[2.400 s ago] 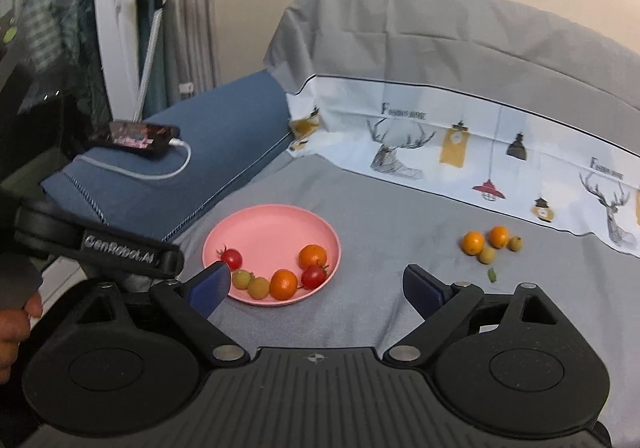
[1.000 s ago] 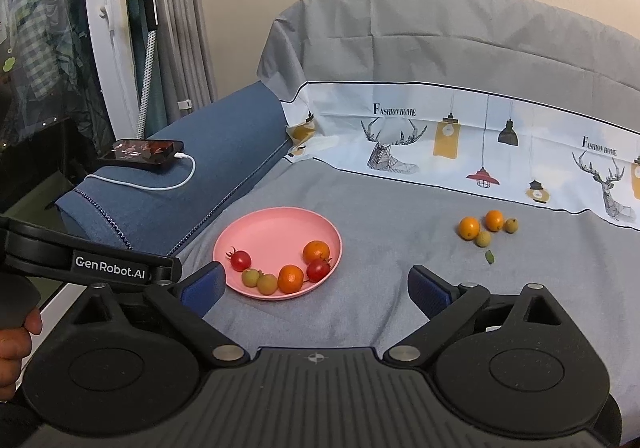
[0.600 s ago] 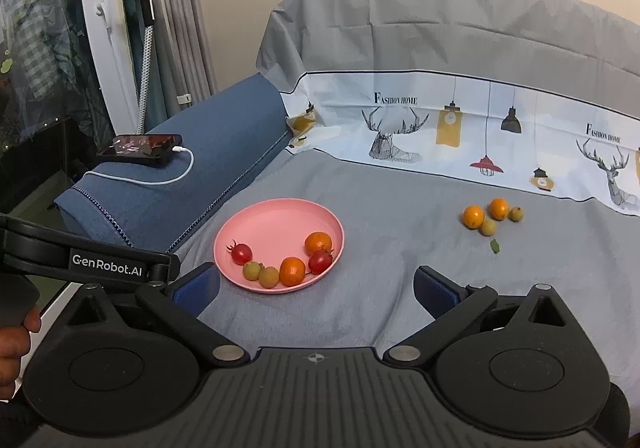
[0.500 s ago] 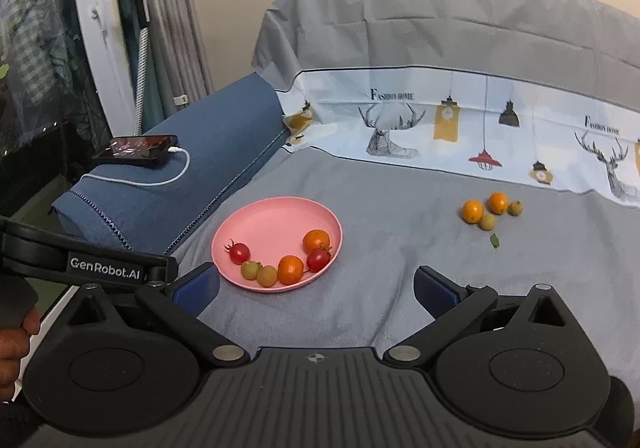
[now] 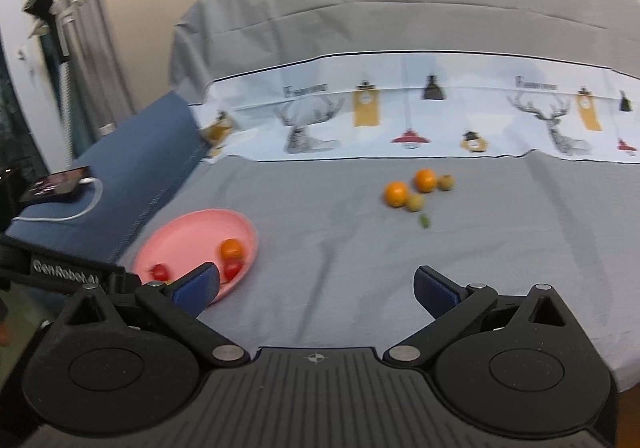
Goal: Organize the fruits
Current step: 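Grasp a small yellow fruit with the right tool while the left tool reaches toward a mandarin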
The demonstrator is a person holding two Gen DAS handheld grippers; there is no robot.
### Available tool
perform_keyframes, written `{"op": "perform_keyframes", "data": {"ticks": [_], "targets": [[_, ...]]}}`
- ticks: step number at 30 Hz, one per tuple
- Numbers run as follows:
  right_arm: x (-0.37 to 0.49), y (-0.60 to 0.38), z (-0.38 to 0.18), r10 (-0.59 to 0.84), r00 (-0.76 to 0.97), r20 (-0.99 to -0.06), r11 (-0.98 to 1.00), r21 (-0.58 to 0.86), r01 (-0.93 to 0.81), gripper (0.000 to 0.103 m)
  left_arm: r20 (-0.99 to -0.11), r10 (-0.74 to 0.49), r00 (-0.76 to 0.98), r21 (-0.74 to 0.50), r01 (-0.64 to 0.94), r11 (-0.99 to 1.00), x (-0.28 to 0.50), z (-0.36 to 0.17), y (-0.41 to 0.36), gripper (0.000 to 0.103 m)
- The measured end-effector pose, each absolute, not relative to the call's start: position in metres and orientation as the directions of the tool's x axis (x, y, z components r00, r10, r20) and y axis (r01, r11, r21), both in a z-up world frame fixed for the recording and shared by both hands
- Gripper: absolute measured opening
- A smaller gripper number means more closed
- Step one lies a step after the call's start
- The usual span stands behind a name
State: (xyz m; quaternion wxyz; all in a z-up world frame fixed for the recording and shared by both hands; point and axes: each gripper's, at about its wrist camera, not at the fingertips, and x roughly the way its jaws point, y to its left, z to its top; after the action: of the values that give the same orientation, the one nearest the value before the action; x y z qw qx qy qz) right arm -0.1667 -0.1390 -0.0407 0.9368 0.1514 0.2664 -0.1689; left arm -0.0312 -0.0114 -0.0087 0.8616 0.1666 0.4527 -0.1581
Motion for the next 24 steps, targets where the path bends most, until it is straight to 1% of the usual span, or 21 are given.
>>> {"op": "perform_keyframes", "data": {"ticks": [5,10,12,16,21,24], "targets": [[-0.164,-0.186,-0.060,-0.333,0.757,-0.562,0.854,0.160,0.495,0.102,-0.840,-0.165,0.518,0.110,0.459,0.882,-0.004,-0.016,-0.067,0.103],[-0.147,-0.252,-0.082,-0.423,0.694,-0.583,0.790,0.138,0.597,0.102,-0.853,-0.237,0.465,0.039,0.509,0.860,0.039,-0.031,-0.141,0.103],[-0.135,-0.280,-0.092,-0.453,0.675,-0.583,0.766,0.133,0.629,0.102,-0.866,-0.239,0.439,0.034,0.528,0.849,0.060,-0.044,-0.178,0.103],[-0.095,-0.335,-0.122,-0.519,0.618,-0.591,0.724,0.080,0.685,0.102,-0.905,-0.228,0.359,0.012,0.557,0.830,0.101,-0.080,-0.243,0.103],[-0.038,-0.384,-0.164,-0.521,0.584,-0.623,0.716,0.053,0.696,0.102,-0.932,-0.248,0.264,-0.045,0.595,0.803,0.140,-0.125,-0.301,0.103],[-0.005,-0.398,-0.188,-0.488,0.586,-0.647,0.746,0.040,0.665,0.102,-0.941,-0.233,0.246,-0.041,0.599,0.800,0.159,-0.148,-0.319,0.103]]}}
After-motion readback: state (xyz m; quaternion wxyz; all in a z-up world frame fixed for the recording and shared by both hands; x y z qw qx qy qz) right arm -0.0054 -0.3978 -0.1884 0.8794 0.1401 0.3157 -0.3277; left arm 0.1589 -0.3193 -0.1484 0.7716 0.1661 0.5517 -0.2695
